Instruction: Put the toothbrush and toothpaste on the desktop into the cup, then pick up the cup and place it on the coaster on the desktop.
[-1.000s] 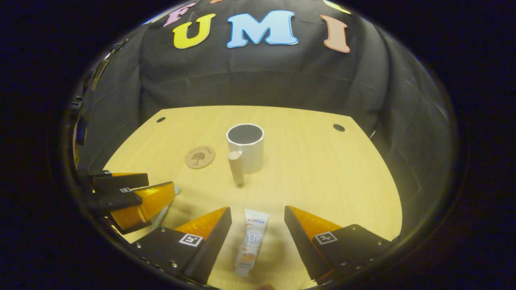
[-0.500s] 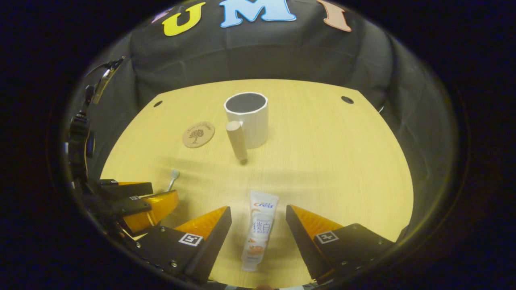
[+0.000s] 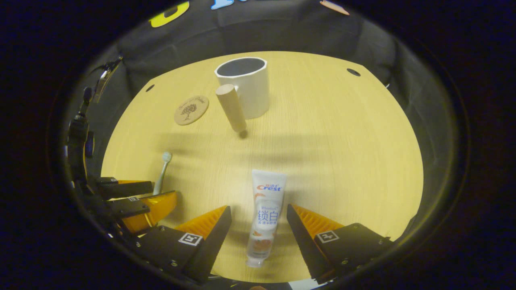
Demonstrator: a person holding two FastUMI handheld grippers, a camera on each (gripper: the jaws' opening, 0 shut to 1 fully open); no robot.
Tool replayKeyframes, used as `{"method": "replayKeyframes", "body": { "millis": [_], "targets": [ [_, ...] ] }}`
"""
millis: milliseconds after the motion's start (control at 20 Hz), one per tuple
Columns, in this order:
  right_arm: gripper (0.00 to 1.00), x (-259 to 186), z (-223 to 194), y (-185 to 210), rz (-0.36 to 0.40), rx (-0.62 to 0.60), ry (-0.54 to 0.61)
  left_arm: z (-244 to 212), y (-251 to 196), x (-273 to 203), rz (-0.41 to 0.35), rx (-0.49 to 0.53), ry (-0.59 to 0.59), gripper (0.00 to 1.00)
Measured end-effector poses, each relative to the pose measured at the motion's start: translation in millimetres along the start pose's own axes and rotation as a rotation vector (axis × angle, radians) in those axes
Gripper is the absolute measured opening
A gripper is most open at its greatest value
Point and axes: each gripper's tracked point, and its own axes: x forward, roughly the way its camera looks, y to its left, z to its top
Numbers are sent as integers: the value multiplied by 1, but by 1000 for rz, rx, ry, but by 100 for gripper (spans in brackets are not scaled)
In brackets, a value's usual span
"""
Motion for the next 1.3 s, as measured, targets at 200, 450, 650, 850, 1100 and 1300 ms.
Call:
{"method": "replayKeyframes", "body": {
  "millis": [200,450,650,850,1100,1300],
  "targets": [
    [87,9,-11,1,-2,-10,71,-1,3,2,18,37,25,97],
    [87,14,-14,-1,-20,-24,92,-1,2,3,39,71,23,89],
    [74,14,-13,-10,-54,-30,94,-1,5,3,42,57,20,59],
    [45,14,-15,-12,-56,-12,102,0,4,2,42,50,16,23],
    [24,12,-13,-13,-13,29,90,-1,5,4,25,68,1,19],
    [19,15,-9,-8,43,49,52,-1,5,2,11,65,-19,12]
  ]
}}
